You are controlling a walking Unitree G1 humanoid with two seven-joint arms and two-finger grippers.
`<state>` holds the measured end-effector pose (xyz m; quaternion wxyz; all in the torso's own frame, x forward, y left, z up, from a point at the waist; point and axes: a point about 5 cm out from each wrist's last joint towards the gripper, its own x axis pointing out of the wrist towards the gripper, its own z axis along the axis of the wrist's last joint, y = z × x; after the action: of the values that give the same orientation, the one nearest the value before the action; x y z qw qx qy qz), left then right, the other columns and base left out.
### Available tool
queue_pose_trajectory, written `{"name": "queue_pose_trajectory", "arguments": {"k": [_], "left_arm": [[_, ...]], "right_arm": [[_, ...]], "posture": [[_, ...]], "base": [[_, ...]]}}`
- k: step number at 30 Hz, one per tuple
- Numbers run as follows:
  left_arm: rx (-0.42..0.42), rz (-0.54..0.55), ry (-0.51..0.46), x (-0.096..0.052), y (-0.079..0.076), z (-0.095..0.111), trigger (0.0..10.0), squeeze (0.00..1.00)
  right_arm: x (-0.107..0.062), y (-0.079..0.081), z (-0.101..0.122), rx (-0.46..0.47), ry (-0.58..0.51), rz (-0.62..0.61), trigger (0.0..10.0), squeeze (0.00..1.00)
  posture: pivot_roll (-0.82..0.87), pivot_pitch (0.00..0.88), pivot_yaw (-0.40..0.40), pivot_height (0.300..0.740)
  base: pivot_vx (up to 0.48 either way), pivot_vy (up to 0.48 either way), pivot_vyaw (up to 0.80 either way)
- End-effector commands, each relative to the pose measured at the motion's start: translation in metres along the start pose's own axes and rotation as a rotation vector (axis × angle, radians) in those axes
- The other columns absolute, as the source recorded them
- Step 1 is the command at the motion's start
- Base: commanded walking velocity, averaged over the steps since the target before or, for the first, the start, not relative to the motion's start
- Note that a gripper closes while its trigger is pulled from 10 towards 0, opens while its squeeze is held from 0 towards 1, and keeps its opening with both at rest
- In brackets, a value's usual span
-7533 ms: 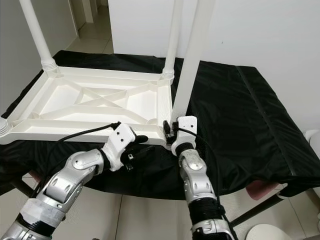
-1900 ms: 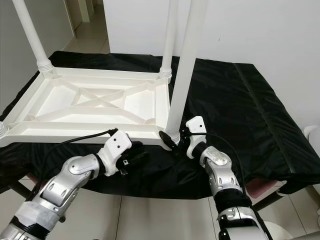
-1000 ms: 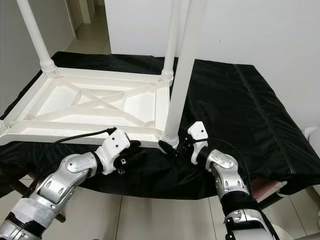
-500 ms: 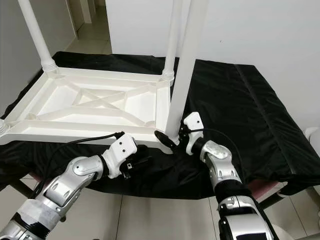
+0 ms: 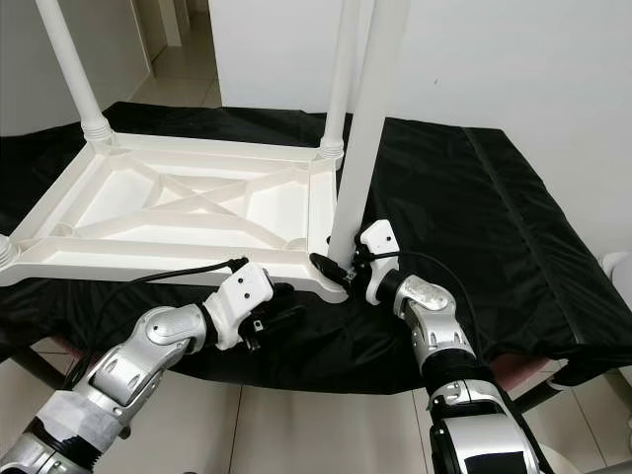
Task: Building children table
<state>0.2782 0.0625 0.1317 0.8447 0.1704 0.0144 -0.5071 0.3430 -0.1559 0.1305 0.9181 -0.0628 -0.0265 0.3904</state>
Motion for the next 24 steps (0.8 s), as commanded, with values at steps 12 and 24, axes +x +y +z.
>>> {"name": "queue_pose_trajectory", "arguments": {"k": [12, 24], "left_arm": [[-0.011, -0.013, 0.007, 0.006, 0.004, -0.002, 10.0, 0.0], [-0.097, 0.128, 0.023, 0.007, 0.019, -0.005, 10.0, 0.0]], "right_arm": [[-0.008, 0.002, -0.003, 0.068, -0.022, -0.242, 10.0, 0.0], [-0.002, 0.032, -0.003, 0.15, 0.005, -0.715, 10.0, 0.0]], "posture": [[-0.04, 0.008, -0.029, 0.74], [-0.05, 0.02, -0.048, 0.74]], "base": [[0.0, 0.0, 0.0], [0.0, 0.0, 0.0]]}}
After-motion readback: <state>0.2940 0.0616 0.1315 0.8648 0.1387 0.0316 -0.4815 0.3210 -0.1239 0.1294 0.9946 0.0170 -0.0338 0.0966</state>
